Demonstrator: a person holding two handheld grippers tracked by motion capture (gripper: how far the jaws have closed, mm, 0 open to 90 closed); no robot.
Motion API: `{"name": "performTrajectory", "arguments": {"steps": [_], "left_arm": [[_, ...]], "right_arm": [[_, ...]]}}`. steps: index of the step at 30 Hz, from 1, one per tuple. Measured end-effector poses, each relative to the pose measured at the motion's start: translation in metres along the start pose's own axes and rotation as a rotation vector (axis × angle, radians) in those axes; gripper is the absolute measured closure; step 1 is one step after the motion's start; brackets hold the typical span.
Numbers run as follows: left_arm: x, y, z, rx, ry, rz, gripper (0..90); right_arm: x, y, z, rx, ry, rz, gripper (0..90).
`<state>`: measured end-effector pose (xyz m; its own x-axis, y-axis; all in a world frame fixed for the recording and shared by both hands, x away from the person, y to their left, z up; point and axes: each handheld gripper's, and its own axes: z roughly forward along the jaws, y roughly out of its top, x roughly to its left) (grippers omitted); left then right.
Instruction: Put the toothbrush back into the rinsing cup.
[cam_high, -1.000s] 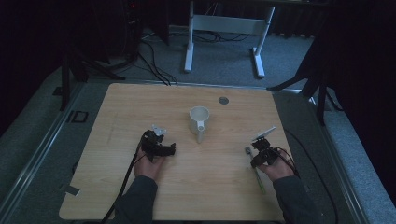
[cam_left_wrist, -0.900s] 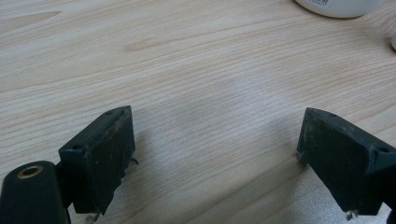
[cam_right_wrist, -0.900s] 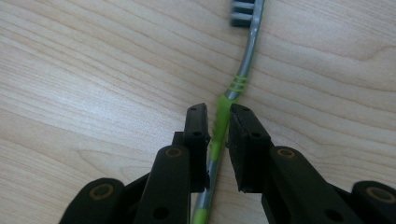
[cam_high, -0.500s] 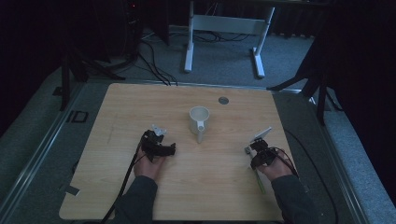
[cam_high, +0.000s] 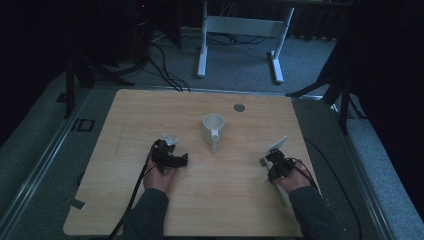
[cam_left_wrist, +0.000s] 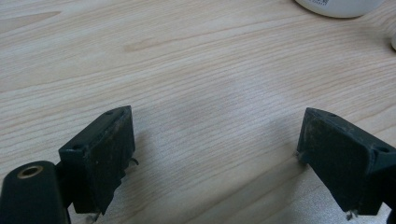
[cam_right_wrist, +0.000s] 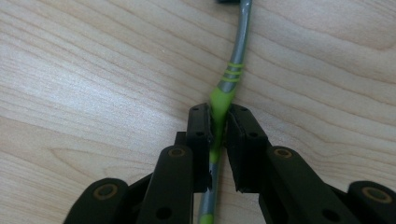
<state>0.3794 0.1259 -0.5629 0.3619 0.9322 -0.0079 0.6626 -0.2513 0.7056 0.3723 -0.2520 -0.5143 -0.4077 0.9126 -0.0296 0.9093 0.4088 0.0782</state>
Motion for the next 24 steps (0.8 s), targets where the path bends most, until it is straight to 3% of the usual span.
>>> {"name": "performTrajectory", "arguments": {"steps": [19,24], "left_arm": [[-0.0001,0.0000,0.0000,0.000,0.000,-0.001,11.5],[-0.0001,0.0001,0.0001,-0.001,-0.001,-0.001,11.5]], "right_arm": [[0.0032,0.0076,0.0018,0.050,-0.014,-0.054,81.6],[-0.0012,0.0037,-0.0005,0.004,0.041,-0.030,81.9]]}}
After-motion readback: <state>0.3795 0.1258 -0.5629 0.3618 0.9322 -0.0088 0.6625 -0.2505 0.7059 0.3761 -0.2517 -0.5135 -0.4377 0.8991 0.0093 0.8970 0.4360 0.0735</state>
